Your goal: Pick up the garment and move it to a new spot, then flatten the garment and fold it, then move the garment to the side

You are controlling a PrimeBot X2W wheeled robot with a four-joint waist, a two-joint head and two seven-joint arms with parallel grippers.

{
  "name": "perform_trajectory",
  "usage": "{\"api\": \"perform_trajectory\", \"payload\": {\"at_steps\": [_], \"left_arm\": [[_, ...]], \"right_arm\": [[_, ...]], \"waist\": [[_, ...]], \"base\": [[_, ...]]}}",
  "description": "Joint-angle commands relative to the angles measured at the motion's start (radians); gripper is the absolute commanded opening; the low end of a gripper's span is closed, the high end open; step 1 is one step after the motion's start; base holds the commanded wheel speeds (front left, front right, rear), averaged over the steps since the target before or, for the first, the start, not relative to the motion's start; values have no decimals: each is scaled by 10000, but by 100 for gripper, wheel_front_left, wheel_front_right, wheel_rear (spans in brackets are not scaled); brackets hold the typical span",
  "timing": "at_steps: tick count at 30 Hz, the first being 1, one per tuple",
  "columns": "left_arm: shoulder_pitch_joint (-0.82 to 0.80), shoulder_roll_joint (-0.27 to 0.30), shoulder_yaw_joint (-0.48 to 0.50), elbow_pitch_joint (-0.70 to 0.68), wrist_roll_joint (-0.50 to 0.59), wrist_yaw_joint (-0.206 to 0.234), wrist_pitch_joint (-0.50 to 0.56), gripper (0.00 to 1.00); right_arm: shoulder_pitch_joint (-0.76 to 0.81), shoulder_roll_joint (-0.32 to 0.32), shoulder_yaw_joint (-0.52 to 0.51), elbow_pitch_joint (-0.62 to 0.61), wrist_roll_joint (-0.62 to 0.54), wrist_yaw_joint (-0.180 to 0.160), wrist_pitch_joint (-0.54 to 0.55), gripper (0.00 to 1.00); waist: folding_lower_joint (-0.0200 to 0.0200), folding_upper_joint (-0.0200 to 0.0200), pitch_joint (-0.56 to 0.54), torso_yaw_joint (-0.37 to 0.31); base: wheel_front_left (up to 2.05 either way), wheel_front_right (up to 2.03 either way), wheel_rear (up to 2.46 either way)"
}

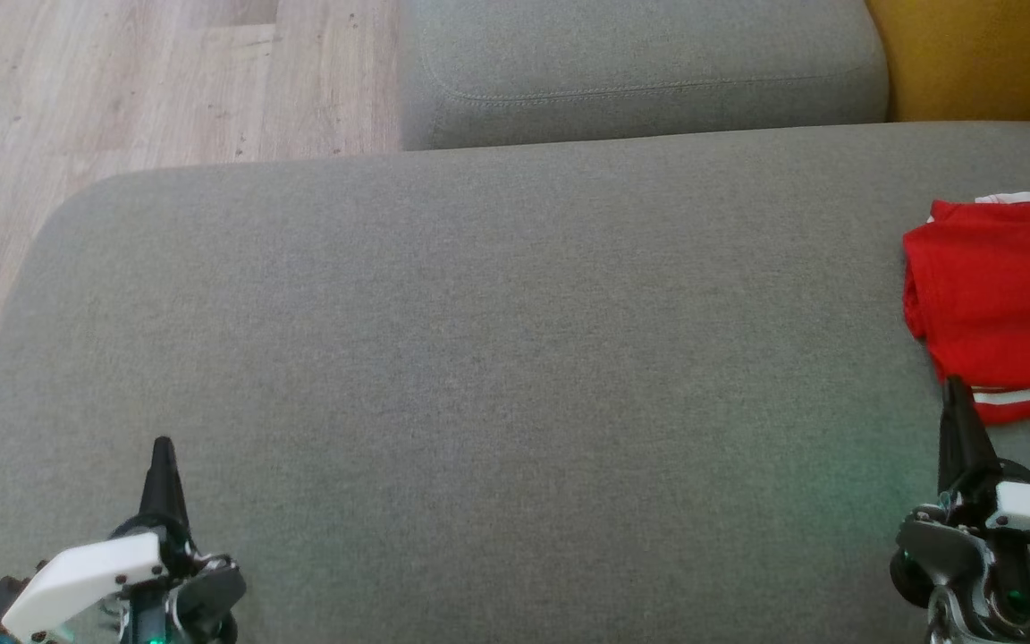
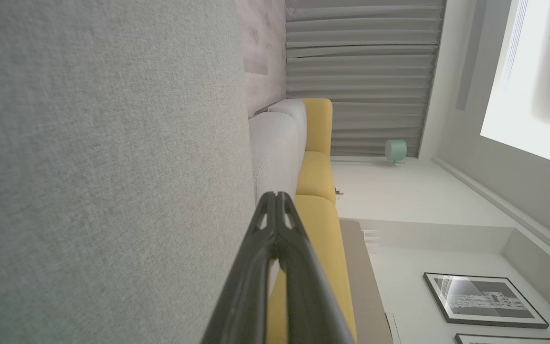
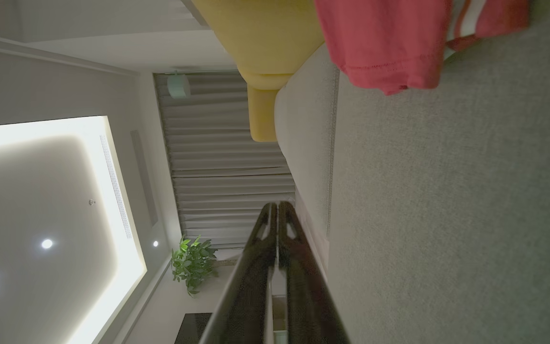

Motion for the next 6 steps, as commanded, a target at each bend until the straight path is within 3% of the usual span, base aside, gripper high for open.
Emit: {"api": "perform_trajectory", "payload": {"at_steps": [1, 6], "left_arm": [[-518, 35, 423, -289, 101, -69, 80, 0], [-518, 35, 424, -289, 101, -69, 80, 0]], "right_arm": [[-507, -54, 199, -310, -36, -7, 67, 0], [-507, -54, 199, -310, -37, -7, 67, 0]], "waist": [[0, 0, 0, 0], [0, 0, 0, 0]], "base": [[0, 0, 0], [0, 0, 0]]}}
